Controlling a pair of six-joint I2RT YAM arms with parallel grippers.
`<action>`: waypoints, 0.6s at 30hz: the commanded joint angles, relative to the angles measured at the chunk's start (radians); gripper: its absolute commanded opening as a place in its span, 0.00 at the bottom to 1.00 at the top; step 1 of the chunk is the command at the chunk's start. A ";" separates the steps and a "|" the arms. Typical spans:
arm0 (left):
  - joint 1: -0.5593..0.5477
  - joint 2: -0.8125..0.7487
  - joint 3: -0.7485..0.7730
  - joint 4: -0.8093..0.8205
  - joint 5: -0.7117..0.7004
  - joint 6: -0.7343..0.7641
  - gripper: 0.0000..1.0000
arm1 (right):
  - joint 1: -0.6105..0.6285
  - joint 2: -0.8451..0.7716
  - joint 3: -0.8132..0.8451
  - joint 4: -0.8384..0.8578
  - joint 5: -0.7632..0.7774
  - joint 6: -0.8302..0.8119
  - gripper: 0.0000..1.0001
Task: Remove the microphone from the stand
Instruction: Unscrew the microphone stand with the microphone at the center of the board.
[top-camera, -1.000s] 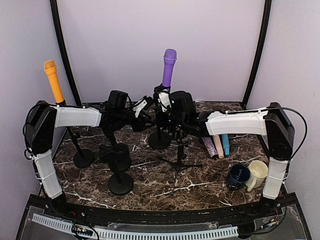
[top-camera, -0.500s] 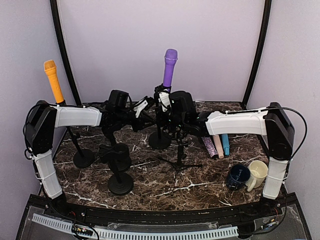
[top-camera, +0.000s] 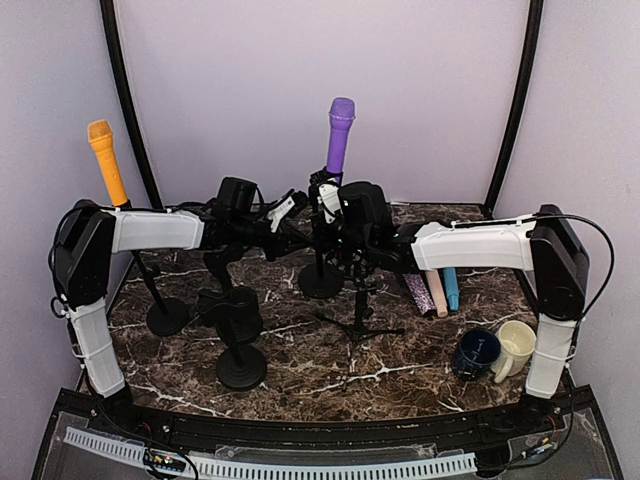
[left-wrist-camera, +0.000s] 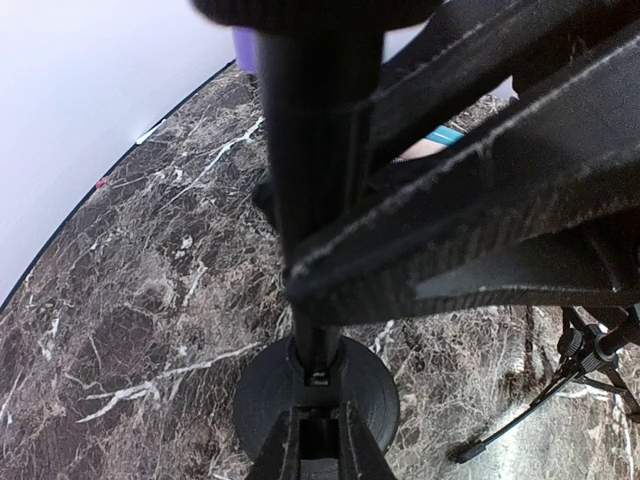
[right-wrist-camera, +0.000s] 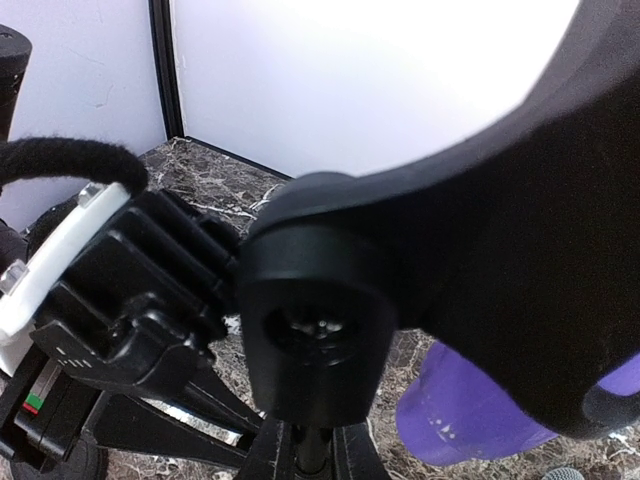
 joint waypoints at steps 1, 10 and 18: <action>0.009 0.030 0.019 -0.066 0.016 -0.026 0.05 | 0.016 -0.020 0.021 0.060 -0.033 -0.006 0.00; 0.042 0.068 0.077 -0.171 0.113 -0.154 0.02 | 0.016 -0.030 0.002 0.073 -0.026 -0.006 0.00; 0.066 0.114 0.135 -0.218 0.210 -0.282 0.01 | 0.016 -0.038 -0.002 0.074 -0.024 -0.010 0.00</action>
